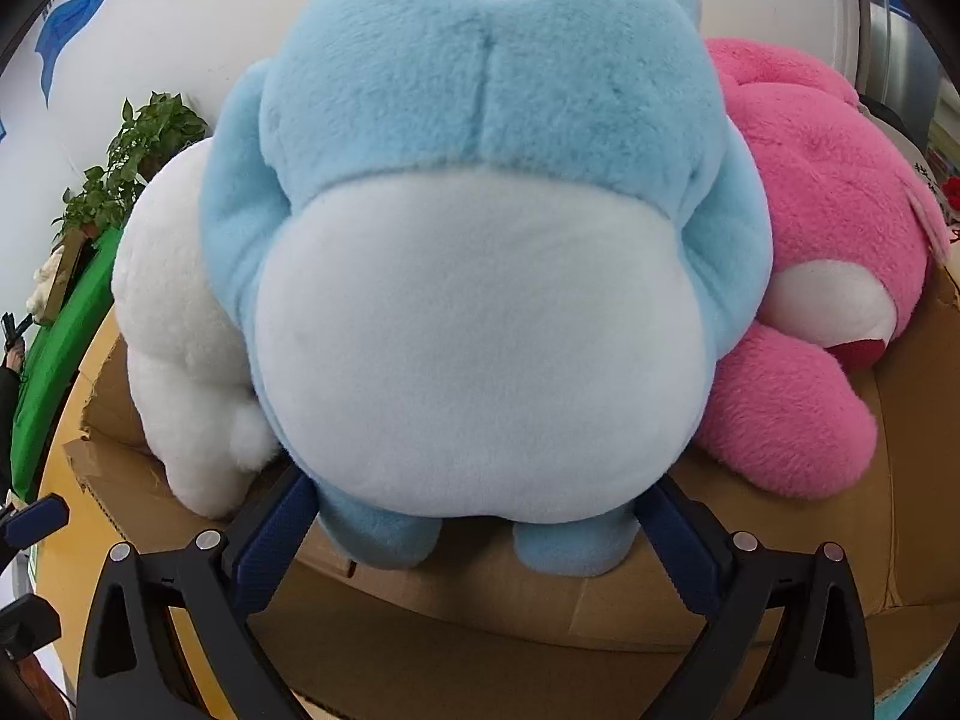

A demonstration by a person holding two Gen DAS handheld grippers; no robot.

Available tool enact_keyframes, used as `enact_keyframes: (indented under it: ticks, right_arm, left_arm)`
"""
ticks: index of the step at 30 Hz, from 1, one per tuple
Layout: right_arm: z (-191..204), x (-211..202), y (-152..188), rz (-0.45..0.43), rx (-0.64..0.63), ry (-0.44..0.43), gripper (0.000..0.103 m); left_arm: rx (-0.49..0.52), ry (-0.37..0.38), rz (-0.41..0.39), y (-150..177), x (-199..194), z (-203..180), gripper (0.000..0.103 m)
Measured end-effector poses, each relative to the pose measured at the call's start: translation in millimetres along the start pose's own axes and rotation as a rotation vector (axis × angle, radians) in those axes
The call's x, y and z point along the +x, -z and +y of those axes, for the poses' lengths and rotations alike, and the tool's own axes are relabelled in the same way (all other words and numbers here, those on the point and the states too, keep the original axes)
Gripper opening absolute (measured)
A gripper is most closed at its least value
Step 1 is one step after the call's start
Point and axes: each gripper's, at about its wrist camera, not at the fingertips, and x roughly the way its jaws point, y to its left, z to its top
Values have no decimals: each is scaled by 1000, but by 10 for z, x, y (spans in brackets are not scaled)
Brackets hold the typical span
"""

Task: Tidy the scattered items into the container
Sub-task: 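Move both grippers to the teal-and-pink plush on the table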

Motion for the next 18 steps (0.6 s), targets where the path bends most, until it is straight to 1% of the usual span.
enact_keyframes:
  ticks: [1,2,3,6,7,9,10,13,14,16,18]
  right_arm:
    - [-2,-31,-8,-4,-1,-9,95]
    - [-5,-72,-8,-7,0,-25,93]
    - [-10,-113,-4,-7,5,-50,93]
    - [-58,-233,53,23,23,-181,93]
    - [-64,-279,83,26,8,-202,93]
    - [-62,-475,149,-5,-33,-186,93]
    - [-78,-637,177,-36,-49,-174,94]
    - [-184,-1172,244,-144,-68,-165,103]
    - [-229,-1356,279,-180,-75,-159,103]
    - [-346,-1700,374,-232,-80,-124,103]
    - [-425,-1917,457,-254,-69,-70,103]
  left_arm:
    - [3,3,-3,-6,-3,-14,87]
    - [6,6,-7,-14,-7,-28,87]
    - [6,12,-14,-27,-11,-45,87]
    - [-2,34,-31,-59,-20,-111,87]
    - [-4,42,-36,-72,-23,-146,87]
    - [4,52,-41,-82,-27,-231,87]
    - [13,59,-41,-82,-27,-287,87]
    - [41,80,-43,-84,-38,-473,87]
    - [47,84,-44,-89,-50,-535,87]
    - [59,95,-53,-94,-93,-659,87]
    - [67,99,-70,-89,-135,-780,88]
